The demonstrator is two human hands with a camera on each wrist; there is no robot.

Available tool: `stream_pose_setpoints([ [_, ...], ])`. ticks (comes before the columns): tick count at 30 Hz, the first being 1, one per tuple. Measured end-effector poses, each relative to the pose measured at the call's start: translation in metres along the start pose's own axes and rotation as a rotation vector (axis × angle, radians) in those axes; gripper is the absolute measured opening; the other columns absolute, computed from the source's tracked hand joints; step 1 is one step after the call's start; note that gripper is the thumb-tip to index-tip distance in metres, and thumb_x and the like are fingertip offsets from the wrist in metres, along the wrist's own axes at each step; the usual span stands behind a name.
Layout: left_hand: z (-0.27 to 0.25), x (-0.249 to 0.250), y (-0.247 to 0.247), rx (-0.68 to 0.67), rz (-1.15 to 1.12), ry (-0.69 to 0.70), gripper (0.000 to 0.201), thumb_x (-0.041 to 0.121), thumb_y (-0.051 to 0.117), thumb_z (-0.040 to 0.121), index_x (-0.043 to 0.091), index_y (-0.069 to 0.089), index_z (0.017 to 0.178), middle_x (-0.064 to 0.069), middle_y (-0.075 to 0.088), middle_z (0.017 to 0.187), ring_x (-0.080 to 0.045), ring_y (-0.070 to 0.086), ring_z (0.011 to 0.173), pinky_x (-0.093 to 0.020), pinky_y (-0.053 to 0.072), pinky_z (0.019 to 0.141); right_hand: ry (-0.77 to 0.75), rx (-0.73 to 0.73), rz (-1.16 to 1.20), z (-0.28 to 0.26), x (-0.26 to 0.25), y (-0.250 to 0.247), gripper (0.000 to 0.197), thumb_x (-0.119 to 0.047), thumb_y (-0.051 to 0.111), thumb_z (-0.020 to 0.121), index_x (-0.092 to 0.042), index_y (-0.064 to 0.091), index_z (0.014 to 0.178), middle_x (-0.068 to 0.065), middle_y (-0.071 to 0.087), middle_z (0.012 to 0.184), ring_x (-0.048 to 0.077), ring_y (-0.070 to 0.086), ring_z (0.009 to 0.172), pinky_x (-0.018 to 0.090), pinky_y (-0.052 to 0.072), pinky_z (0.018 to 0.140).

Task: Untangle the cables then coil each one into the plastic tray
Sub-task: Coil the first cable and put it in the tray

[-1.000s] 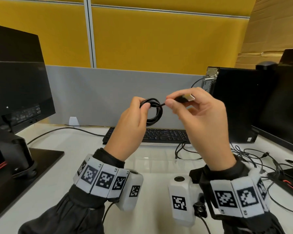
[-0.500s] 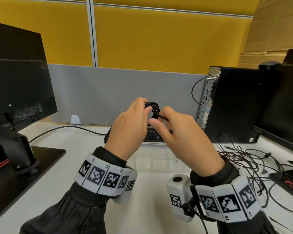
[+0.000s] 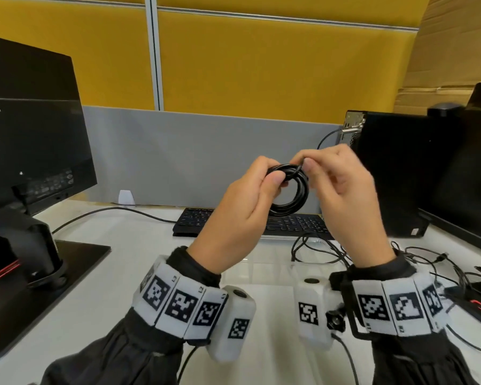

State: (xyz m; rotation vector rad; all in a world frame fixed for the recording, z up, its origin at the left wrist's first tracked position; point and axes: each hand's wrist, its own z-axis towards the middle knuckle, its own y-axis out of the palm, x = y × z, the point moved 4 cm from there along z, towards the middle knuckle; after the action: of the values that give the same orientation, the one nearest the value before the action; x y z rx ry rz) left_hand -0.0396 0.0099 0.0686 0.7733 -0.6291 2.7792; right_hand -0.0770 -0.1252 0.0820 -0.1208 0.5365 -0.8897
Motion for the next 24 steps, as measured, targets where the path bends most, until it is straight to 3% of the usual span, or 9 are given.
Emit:
stream_pose_setpoints([
  [2,0.001,-0.006,-0.001,0.046,0.052,0.011,0.020,0.026,0.030,0.098,0.018,0.047,0.096,0.014,0.048,0.077,-0.005,0.047,0.070,-0.018,0.037,0.062,0.176,-0.054,0.282,-0.001,0.003,0.009,0.017,-0.012,0.050,0.096,-0.015,0.066,0.097,0.010,0.060,0.086,0.004,0.055,0.067,0.016,0.046,0.064],
  [4,0.003,-0.013,-0.005,0.082,0.130,0.018,0.021,0.026,0.028,0.099,0.016,0.047,0.097,0.012,0.045,0.083,0.000,0.045,0.077,-0.012,0.035,0.069,0.323,-0.107,0.508,-0.004,0.007,0.016,0.021,-0.011,0.048,0.096,-0.005,0.067,0.102,0.015,0.062,0.083,0.011,0.057,0.067,0.022,0.050,0.064],
  [8,0.004,-0.022,-0.007,0.104,0.219,-0.011,0.022,0.028,0.027,0.099,0.018,0.046,0.100,0.004,0.045,0.091,0.002,0.044,0.084,-0.007,0.034,0.074,0.496,-0.158,0.776,-0.008,0.011,0.024,0.026,-0.012,0.045,0.097,0.003,0.062,0.110,0.020,0.059,0.089,0.019,0.056,0.076,0.022,0.053,0.069],
  [12,0.001,-0.023,0.000,0.055,0.125,-0.063,0.026,0.031,0.027,0.098,0.014,0.047,0.103,0.001,0.057,0.086,-0.010,0.052,0.076,-0.021,0.041,0.062,0.576,-0.108,0.891,-0.010,0.013,0.030,0.020,-0.012,0.048,0.095,-0.006,0.065,0.099,0.006,0.069,0.087,0.016,0.064,0.085,0.025,0.053,0.078],
  [14,0.000,-0.024,0.000,0.054,0.105,-0.074,0.025,0.031,0.028,0.097,0.015,0.046,0.103,0.006,0.058,0.085,-0.011,0.054,0.077,-0.024,0.043,0.064,0.628,-0.111,0.969,-0.012,0.013,0.035,0.020,-0.013,0.048,0.095,-0.005,0.065,0.100,0.005,0.070,0.086,0.014,0.065,0.082,0.025,0.054,0.075],
  [17,0.000,-0.023,-0.002,0.063,0.074,-0.081,0.025,0.030,0.029,0.096,0.015,0.048,0.101,0.011,0.056,0.086,-0.005,0.054,0.080,-0.018,0.043,0.067,0.743,-0.175,1.104,-0.015,0.013,0.042,0.021,-0.016,0.048,0.095,-0.005,0.065,0.103,0.005,0.068,0.089,0.015,0.063,0.083,0.026,0.055,0.076],
  [20,0.001,-0.026,-0.004,0.057,-0.017,-0.131,0.028,0.030,0.032,0.095,0.013,0.053,0.100,0.010,0.057,0.085,0.001,0.053,0.078,-0.014,0.043,0.069,0.862,-0.190,1.211,-0.016,0.014,0.045,0.018,-0.017,0.056,0.086,-0.008,0.071,0.091,0.008,0.069,0.088,0.018,0.065,0.084,0.027,0.056,0.078],
  [22,0.002,-0.030,-0.005,0.045,-0.110,-0.199,0.026,0.030,0.034,0.096,0.015,0.056,0.097,0.009,0.059,0.084,-0.001,0.055,0.080,-0.022,0.046,0.074,0.914,-0.166,1.277,-0.017,0.013,0.046,0.018,-0.017,0.060,0.080,-0.006,0.071,0.087,0.011,0.067,0.090,0.020,0.065,0.085,0.029,0.056,0.079],
  [24,0.002,-0.032,-0.005,0.043,-0.183,-0.270,0.024,0.025,0.036,0.100,0.016,0.057,0.095,0.007,0.060,0.085,-0.003,0.057,0.081,-0.027,0.048,0.076,0.929,-0.152,1.295,-0.018,0.012,0.048,0.017,-0.015,0.058,0.083,-0.004,0.068,0.092,0.012,0.066,0.092,0.021,0.063,0.087,0.029,0.055,0.080],
])
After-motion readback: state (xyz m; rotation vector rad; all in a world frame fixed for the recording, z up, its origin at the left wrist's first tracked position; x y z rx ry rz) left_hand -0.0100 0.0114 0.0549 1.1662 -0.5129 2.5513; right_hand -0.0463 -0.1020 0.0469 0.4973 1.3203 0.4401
